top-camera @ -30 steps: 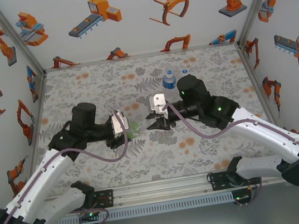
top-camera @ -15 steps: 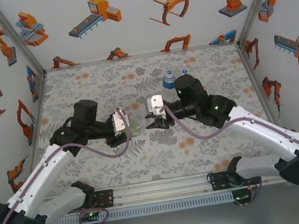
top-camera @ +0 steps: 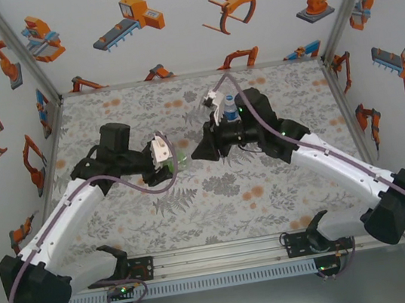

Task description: Screw on the bottle caps

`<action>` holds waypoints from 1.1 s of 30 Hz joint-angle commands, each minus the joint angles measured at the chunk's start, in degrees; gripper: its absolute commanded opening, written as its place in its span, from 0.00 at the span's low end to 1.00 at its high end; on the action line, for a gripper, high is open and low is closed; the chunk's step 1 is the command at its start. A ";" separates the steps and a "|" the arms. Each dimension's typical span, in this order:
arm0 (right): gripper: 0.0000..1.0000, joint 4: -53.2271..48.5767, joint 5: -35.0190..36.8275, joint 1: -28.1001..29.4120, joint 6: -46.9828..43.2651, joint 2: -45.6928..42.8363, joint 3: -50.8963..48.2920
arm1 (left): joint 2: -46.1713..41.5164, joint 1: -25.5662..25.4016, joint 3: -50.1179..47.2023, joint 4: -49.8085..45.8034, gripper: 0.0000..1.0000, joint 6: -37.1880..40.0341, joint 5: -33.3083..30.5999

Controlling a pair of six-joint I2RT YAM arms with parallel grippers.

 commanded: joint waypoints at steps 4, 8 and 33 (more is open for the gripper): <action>0.00 5.16 -2.60 -5.16 46.47 3.98 -5.67 | 0.88 -0.70 1.68 11.47 0.00 0.73 7.36; 0.01 2.12 -0.05 -5.33 51.00 3.30 -7.30 | 1.40 -0.75 -0.34 14.79 0.00 -1.17 5.51; 0.56 -16.59 8.87 -6.38 19.62 -0.67 7.69 | 2.94 -1.20 -0.86 13.50 0.00 -2.66 5.48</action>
